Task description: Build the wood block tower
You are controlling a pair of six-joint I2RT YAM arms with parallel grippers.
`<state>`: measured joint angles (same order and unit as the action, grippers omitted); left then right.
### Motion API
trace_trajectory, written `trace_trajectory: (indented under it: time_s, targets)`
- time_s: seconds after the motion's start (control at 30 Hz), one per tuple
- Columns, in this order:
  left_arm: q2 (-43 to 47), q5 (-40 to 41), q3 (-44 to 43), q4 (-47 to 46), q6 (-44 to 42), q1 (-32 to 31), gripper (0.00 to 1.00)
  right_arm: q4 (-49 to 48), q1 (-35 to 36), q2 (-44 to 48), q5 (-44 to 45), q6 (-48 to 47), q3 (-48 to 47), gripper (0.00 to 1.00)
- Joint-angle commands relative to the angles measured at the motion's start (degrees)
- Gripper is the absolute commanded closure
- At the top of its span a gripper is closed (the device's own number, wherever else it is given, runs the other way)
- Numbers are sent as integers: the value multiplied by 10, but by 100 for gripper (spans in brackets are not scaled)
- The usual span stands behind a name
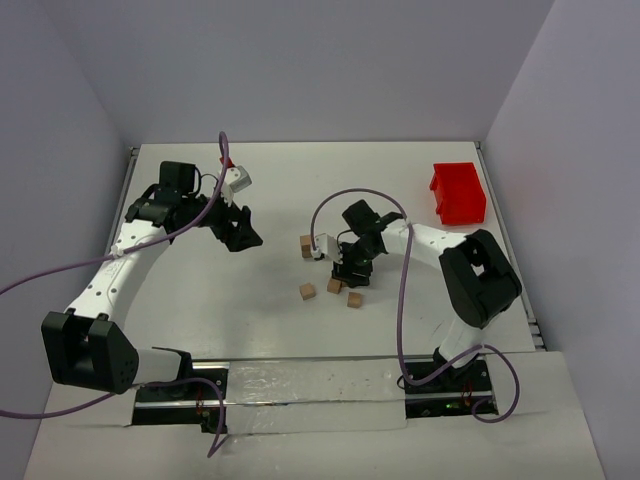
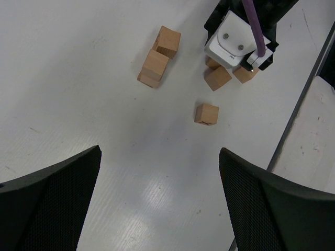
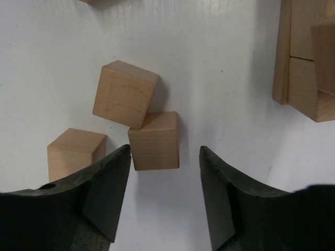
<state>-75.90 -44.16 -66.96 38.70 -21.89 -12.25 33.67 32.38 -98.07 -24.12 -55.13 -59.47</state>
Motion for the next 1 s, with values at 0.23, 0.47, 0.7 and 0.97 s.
trace_trajectory:
  time_s: [0.23,0.47,0.7,0.97]
  targets:
    - [-3,-10,-5,-28,-15,3,1,29,1,6,-21,-28,-32,90]
    - [-6,-16,-2,-25,-19,3,1,115,-50,7,-51,-98,-110,100]
    - [-10,-21,0,-23,-23,3,1,191,-72,-38,-61,-153,-223,100]
    - [-9,-24,0,-16,-29,3,1,217,-72,-97,-63,-171,-292,100]
